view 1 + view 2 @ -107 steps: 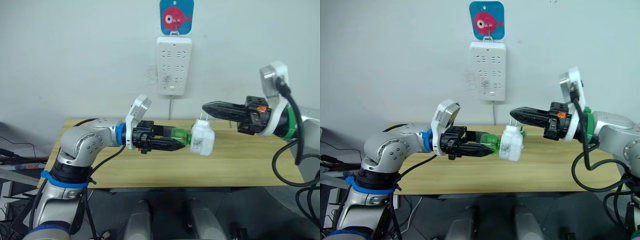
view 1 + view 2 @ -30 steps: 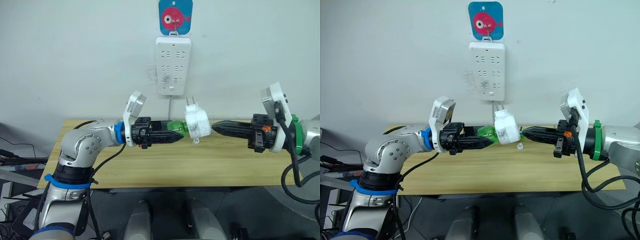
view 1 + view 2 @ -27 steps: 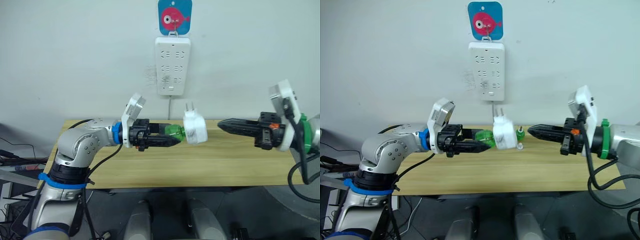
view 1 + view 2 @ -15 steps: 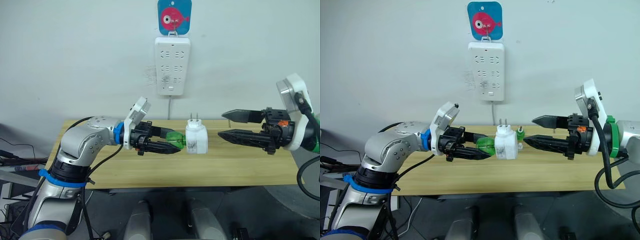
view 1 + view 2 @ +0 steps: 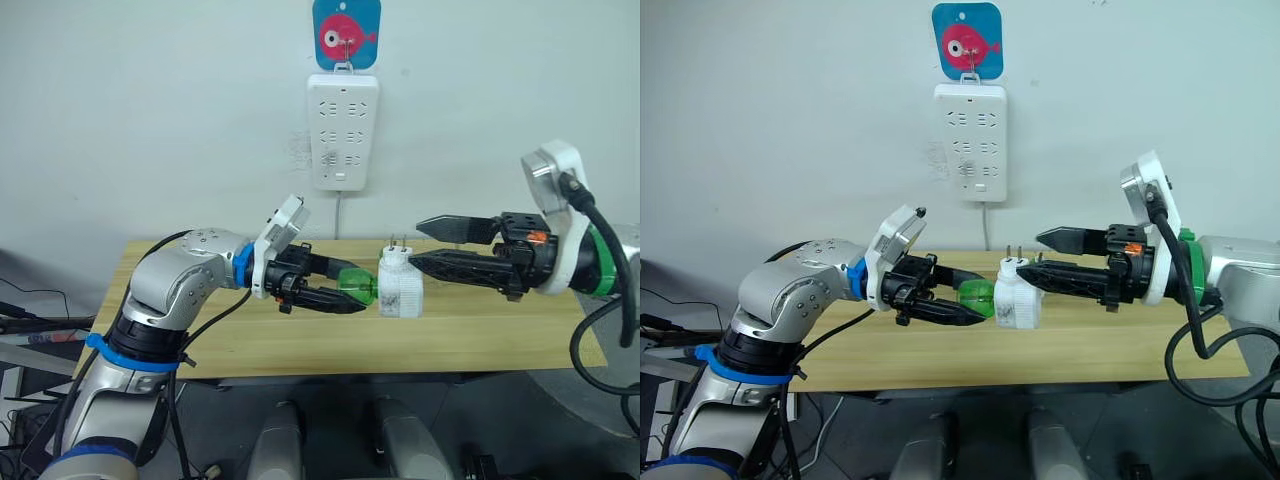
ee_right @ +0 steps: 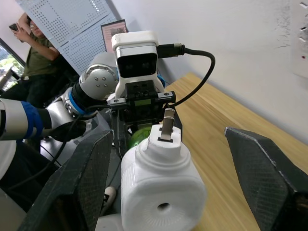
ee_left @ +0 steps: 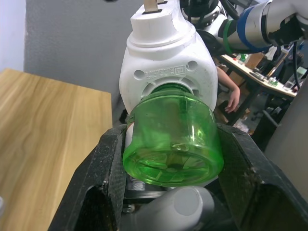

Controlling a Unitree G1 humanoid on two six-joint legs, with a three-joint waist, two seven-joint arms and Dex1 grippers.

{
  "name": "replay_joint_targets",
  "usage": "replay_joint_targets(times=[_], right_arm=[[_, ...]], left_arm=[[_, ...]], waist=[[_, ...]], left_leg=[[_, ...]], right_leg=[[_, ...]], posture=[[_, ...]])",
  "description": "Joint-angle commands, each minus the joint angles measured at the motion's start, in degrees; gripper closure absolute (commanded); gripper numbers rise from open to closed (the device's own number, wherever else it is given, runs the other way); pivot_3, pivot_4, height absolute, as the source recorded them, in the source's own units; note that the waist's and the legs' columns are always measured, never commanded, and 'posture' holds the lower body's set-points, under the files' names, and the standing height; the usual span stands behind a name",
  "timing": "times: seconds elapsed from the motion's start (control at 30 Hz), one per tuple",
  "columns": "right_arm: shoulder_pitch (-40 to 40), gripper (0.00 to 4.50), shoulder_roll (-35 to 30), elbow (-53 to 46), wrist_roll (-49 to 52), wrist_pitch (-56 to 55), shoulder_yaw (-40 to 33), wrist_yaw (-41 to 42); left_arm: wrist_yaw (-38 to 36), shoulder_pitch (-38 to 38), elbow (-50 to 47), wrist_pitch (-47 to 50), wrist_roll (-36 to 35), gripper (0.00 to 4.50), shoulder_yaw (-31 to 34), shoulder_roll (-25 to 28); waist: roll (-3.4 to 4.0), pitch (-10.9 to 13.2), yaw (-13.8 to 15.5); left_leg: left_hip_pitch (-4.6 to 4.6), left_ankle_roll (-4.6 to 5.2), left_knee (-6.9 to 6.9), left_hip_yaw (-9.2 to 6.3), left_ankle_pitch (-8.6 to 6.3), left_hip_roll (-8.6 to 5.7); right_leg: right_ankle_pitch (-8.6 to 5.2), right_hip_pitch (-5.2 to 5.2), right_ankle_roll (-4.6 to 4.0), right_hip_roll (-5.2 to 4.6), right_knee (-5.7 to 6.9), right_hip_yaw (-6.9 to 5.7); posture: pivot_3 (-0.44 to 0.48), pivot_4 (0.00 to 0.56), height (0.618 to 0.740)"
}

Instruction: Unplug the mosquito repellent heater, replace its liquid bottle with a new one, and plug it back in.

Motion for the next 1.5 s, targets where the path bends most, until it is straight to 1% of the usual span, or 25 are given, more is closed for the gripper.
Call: replay_joint_targets(times=[0.03,0.1,0.2,0.27,0.3,0.47,0.6,0.77,1.27,1.5], right_arm=[[-1.4,1.58,-1.5,1.9,2.7,-0.3,-3.0,0.1],[-1.6,2.31,-1.6,3.3,1.0,-0.8,-3.4,-0.1],[-1.3,3.44,-2.0,2.9,-12.0,-2.1,1.6,3.4],[-2.4,4.23,-0.6,2.6,-15.9,-2.3,4.3,5.5],[-2.8,4.50,0.0,2.6,-16.9,-2.3,4.9,6.4],[-7.3,4.50,4.6,1.8,-14.2,-0.5,6.1,9.8],[-8.5,4.50,5.4,1.5,-12.3,1.0,5.3,10.2],[-8.4,4.50,4.0,0.7,-10.4,3.2,5.0,12.1],[-6.3,4.50,2.4,-2.9,-9.4,4.3,4.5,12.9],[-3.9,4.50,1.4,-4.9,-11.1,3.8,4.7,13.7]], left_arm=[[-0.9,-0.4,-0.3,-3.4,1.8,2.18,-0.4,0.2],[-1.6,0.0,-0.1,-4.4,2.6,2.18,-0.6,0.4],[-2.0,-0.1,-0.4,-4.3,2.5,2.18,-0.7,0.1],[-2.1,-0.4,-0.4,-3.9,2.2,2.18,-0.6,-0.2],[-2.1,-0.5,-0.3,-3.9,2.2,2.18,-0.6,-0.4],[-1.6,-0.8,0.2,-4.1,2.7,2.18,-0.8,-1.2],[-0.7,-0.6,0.8,-4.4,3.2,2.18,-0.6,-1.6],[0.6,-0.8,2.4,-5.3,3.5,2.18,-0.2,-2.6],[5.2,-3.5,4.4,-4.7,2.8,2.18,2.0,-5.3],[7.4,-4.9,4.6,-4.1,2.4,2.18,2.9,-6.7]], waist=[[0.00,0.0,0.0],[0.00,0.0,0.0],[0.01,0.0,-0.1],[0.01,0.0,-0.2],[0.01,0.0,-0.3],[0.02,0.0,-0.6],[0.01,0.0,-0.6],[0.01,0.0,-0.6],[0.01,0.0,-0.6],[0.01,0.0,-0.6]], left_leg=[[0.00,0.00,0.00,0.00,0.00,0.00],[0.00,0.00,0.00,0.00,0.00,0.00],[0.01,0.00,0.00,0.00,0.00,0.01],[0.01,0.00,0.00,0.00,0.00,0.01],[0.01,0.00,0.00,0.01,0.00,0.02],[0.00,0.00,-0.03,0.00,0.00,0.02],[-0.02,0.00,-0.03,-0.03,0.00,0.01],[-0.02,0.00,-0.02,-0.02,0.00,0.01],[-0.02,0.01,-0.02,-0.02,0.00,0.00],[-0.02,0.01,-0.02,-0.02,0.00,0.00]], right_leg=[[0.00,0.00,0.00,0.00,0.00,0.00],[0.00,0.00,0.00,0.00,0.00,0.00],[0.00,0.00,0.00,0.00,0.01,0.00],[0.00,-0.01,0.00,0.01,0.00,-0.01],[0.00,-0.02,0.00,0.01,0.01,0.00],[0.00,-0.05,0.00,0.01,0.02,0.00],[0.01,-0.04,-0.01,0.00,0.02,-0.02],[0.00,-0.04,-0.01,0.00,0.02,-0.02],[0.00,-0.04,0.00,0.00,0.03,-0.02],[0.00,-0.04,0.00,0.00,0.03,-0.02]], posture=[[-0.107,0.169,0.740],[-0.106,0.169,0.740],[-0.113,0.170,0.740],[-0.114,0.171,0.740],[-0.114,0.171,0.740],[-0.108,0.174,0.740],[-0.108,0.174,0.740],[-0.108,0.177,0.740],[-0.112,0.181,0.740],[-0.111,0.181,0.740]])
